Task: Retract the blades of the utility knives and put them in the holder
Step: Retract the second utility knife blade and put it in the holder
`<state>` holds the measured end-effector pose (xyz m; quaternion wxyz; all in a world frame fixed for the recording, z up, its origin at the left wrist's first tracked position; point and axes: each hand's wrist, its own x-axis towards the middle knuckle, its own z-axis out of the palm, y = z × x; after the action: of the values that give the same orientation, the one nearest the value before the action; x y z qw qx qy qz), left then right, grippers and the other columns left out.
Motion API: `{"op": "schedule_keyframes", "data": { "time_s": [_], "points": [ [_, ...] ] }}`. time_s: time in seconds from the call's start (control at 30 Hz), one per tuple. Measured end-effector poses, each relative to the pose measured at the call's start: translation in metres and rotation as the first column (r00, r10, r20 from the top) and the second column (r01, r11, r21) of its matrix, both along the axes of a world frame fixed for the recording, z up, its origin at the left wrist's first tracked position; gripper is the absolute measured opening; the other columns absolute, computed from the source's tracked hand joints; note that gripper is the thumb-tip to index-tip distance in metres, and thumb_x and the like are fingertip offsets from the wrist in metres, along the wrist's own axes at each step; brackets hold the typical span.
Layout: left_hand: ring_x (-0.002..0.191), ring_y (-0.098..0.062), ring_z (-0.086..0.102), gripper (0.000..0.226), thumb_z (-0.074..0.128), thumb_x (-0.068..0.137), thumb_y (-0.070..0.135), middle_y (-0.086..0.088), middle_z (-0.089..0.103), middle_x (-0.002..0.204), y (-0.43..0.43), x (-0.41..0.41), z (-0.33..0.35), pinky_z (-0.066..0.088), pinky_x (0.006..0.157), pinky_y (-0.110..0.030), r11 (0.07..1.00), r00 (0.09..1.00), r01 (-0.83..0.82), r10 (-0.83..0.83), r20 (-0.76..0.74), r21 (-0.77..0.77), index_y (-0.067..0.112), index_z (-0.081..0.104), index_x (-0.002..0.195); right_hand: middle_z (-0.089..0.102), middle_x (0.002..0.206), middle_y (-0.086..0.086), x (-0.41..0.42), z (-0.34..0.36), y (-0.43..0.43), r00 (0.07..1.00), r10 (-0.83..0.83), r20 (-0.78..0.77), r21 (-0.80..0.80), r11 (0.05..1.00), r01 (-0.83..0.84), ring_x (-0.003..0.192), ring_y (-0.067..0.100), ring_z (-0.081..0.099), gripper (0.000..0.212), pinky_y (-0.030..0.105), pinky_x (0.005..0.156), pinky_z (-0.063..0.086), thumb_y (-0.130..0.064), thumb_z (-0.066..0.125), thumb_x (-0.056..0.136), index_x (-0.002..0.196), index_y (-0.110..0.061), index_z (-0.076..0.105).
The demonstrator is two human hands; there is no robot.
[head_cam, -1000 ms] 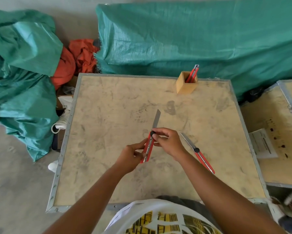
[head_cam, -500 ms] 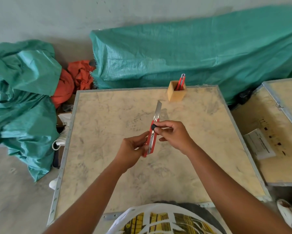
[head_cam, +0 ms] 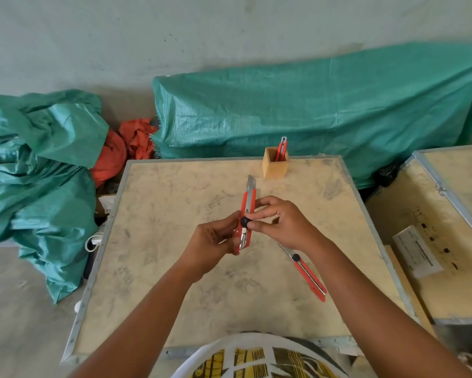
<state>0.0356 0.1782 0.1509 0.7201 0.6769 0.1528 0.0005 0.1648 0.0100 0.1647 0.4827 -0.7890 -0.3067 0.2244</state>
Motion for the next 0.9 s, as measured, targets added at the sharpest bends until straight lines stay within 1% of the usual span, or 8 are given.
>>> {"op": "schedule_keyframes", "data": {
  "time_s": [0.07,0.17,0.3,0.4,0.57,0.7,0.8,0.9],
  "points": [
    [0.089,-0.016,0.069,0.057,0.062,0.089,-0.012,-0.006,0.075,0.120,-0.012,0.001,0.004,0.055,0.074,-0.036,1.000,1.000,-0.013,0.013,0.023,-0.011,0.020,0.060,0.136,0.061,0.125,-0.015,0.000,0.005,-0.012,0.997,0.055,0.059,-0.062,0.997,-0.051,0.115,-0.006,0.056,0.022,0.005,0.087,0.039,-0.023,0.084,0.082,0.104,-0.026,0.083],
    [0.094,-0.022,0.069,0.059,0.062,0.090,-0.012,-0.004,0.074,0.122,-0.032,0.003,0.010,0.056,0.076,-0.036,1.000,0.999,-0.010,0.010,0.050,-0.008,0.024,0.059,0.137,0.057,0.128,-0.016,0.000,0.011,-0.030,0.990,0.099,0.104,-0.101,0.991,-0.088,0.109,-0.017,0.052,0.023,-0.002,0.083,0.035,-0.023,0.086,0.080,0.102,-0.025,0.083],
    [0.100,-0.020,0.069,0.061,0.064,0.089,-0.009,0.000,0.074,0.123,-0.053,0.008,0.015,0.058,0.081,-0.034,0.999,0.998,-0.008,0.010,0.058,-0.042,0.028,0.057,0.136,0.057,0.130,-0.014,0.004,0.019,-0.051,0.989,0.092,0.114,-0.069,0.994,-0.085,0.119,-0.007,0.052,0.027,0.002,0.084,0.037,-0.023,0.083,0.084,0.109,-0.033,0.080],
    [0.103,-0.022,0.067,0.063,0.066,0.087,-0.012,0.000,0.075,0.121,-0.067,0.014,0.018,0.057,0.083,-0.035,0.998,0.999,-0.018,0.020,0.049,-0.060,0.032,0.060,0.132,0.057,0.129,-0.013,0.008,0.023,-0.066,0.986,0.095,0.139,-0.062,0.994,-0.087,0.115,-0.014,0.050,0.026,-0.003,0.084,0.035,-0.022,0.082,0.085,0.108,-0.034,0.079],
    [0.113,-0.040,0.067,0.063,0.066,0.087,-0.010,0.002,0.073,0.124,-0.094,0.024,0.021,0.058,0.082,-0.033,0.998,0.998,-0.031,0.034,0.055,-0.063,0.022,0.055,0.140,0.063,0.122,-0.006,0.020,0.027,-0.086,0.978,0.067,0.199,-0.032,0.998,-0.062,0.107,0.000,0.058,0.024,-0.001,0.080,0.036,-0.027,0.089,0.076,0.097,-0.025,0.078],
    [0.110,-0.037,0.068,0.061,0.066,0.088,-0.010,0.006,0.075,0.120,-0.113,0.031,0.027,0.059,0.078,-0.028,0.995,0.994,-0.082,0.086,0.066,-0.064,0.028,0.057,0.134,0.060,0.126,-0.012,0.033,0.033,-0.103,0.973,0.150,0.177,-0.029,0.989,-0.147,0.108,-0.008,0.055,0.030,0.000,0.080,0.038,-0.027,0.086,0.080,0.108,-0.033,0.077],
    [0.112,-0.036,0.068,0.062,0.066,0.087,-0.010,0.005,0.073,0.124,-0.128,0.036,0.030,0.059,0.079,-0.028,0.994,0.992,-0.102,0.104,0.066,-0.035,0.025,0.056,0.138,0.061,0.126,-0.009,0.042,0.035,-0.113,0.969,0.154,0.192,-0.031,0.988,-0.150,0.113,0.002,0.057,0.025,-0.003,0.079,0.036,-0.028,0.086,0.079,0.102,-0.032,0.078],
    [0.112,-0.032,0.069,0.063,0.068,0.086,-0.010,0.007,0.073,0.123,-0.141,0.042,0.032,0.061,0.078,-0.028,0.991,0.989,-0.133,0.133,0.059,-0.010,0.025,0.055,0.138,0.062,0.119,-0.008,0.048,0.032,-0.120,0.960,0.146,0.239,-0.033,0.989,-0.142,0.106,0.003,0.057,0.024,0.000,0.079,0.038,-0.031,0.089,0.076,0.095,-0.028,0.075]
  ]
}}
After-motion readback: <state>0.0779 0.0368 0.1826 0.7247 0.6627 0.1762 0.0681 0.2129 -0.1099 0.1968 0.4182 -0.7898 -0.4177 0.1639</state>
